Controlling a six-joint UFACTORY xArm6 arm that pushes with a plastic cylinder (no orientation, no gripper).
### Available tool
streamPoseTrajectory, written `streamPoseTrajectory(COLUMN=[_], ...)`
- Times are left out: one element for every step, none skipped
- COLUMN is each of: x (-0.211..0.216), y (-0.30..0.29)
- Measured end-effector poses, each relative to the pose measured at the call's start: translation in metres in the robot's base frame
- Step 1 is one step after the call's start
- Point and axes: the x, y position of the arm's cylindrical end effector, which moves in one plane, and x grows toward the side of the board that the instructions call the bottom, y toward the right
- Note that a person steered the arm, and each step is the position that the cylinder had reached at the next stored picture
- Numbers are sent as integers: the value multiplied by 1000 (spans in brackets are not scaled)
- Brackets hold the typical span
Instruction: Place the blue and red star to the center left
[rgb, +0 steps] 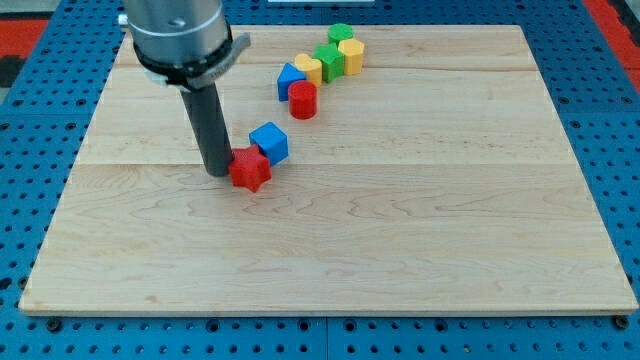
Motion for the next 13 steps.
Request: streamPoseTrajectory(x=[29, 46, 15, -1, -3, -8, -6, 22, 36, -2, -36, -37, -59], y=[-11, 12, 81, 70, -7, -43, 4, 14, -7, -51, -46, -73, -29])
